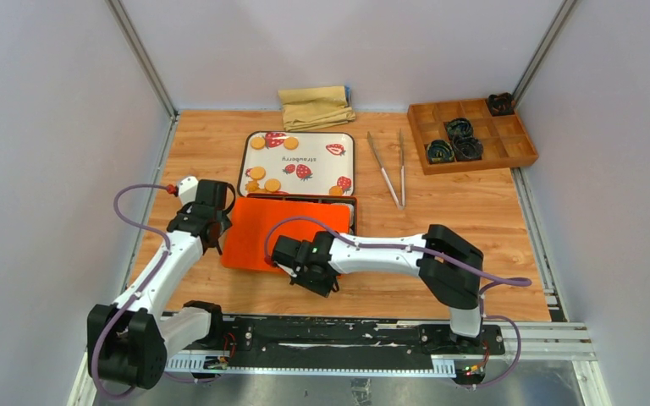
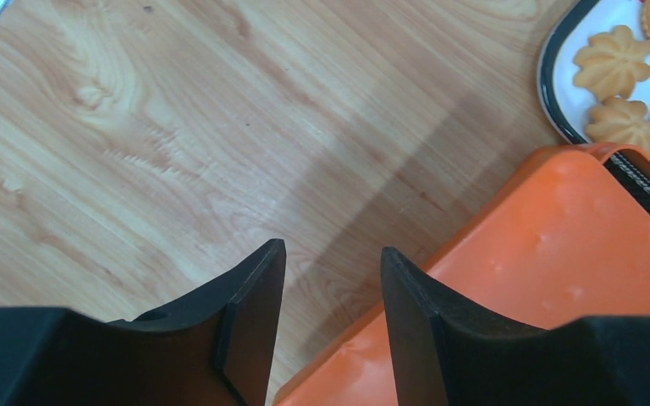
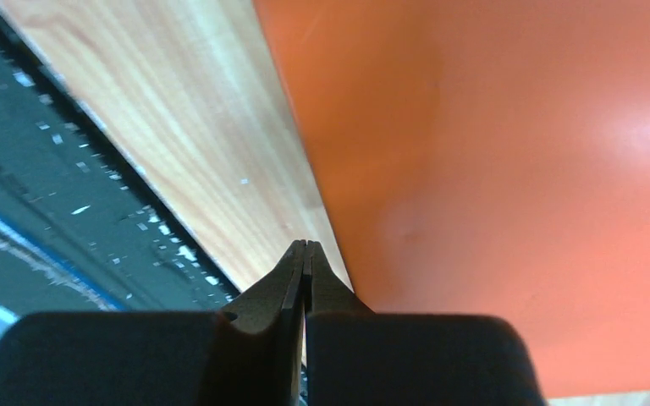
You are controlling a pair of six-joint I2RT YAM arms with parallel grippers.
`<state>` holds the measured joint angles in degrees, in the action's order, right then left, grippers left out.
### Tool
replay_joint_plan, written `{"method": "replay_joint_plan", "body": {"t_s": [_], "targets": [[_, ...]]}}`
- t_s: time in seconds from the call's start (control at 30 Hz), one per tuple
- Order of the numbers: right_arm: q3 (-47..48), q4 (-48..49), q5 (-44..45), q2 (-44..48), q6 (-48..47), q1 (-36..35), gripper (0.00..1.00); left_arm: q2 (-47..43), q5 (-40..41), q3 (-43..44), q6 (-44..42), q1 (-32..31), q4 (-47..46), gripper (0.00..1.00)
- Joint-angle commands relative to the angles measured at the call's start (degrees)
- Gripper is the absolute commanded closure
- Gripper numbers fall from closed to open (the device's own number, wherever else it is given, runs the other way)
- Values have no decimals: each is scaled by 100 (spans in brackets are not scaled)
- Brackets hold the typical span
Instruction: Pack the cookies
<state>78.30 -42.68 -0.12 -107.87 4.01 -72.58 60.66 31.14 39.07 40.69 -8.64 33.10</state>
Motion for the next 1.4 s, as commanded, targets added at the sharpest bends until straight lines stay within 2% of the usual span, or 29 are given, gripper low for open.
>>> {"method": "replay_joint_plan", "body": {"t_s": [0.0,0.13,0.37,0.6,0.67,0.77,0.87,0.97,1.1,1.17,1.37], "targets": [[163,-238,1006,-77,99,191,100,80,-342,-128,-70,47,-380,48],[154,-323,1509,-28,259,362,100,111,-584,-219,-108,47,-558,49],[130,-339,1584,102,442,600,100,281,-824,-267,-165,47,-786,49],[232,-501,1657,846,638,595,100,233,-819,-200,-269,47,-852,52],[309,-643,1893,1139,707,603,100,39,-676,-52,-269,47,-647,52],[380,-829,2159,1640,923,731,100,-299,-333,439,-37,47,226,52],[310,-825,1977,2033,1295,1141,100,-590,-20,653,164,55,831,52],[68,-574,1850,2357,1404,1522,99,-724,-105,537,391,64,1027,51],[-122,-304,1832,2584,1329,1784,100,-459,-317,307,474,435,965,51],[-166,-212,1889,2620,1268,1844,100,-277,-536,214,493,658,830,55],[-386,-48,1857,2539,1454,2338,100,391,-554,267,507,697,658,60]]}}
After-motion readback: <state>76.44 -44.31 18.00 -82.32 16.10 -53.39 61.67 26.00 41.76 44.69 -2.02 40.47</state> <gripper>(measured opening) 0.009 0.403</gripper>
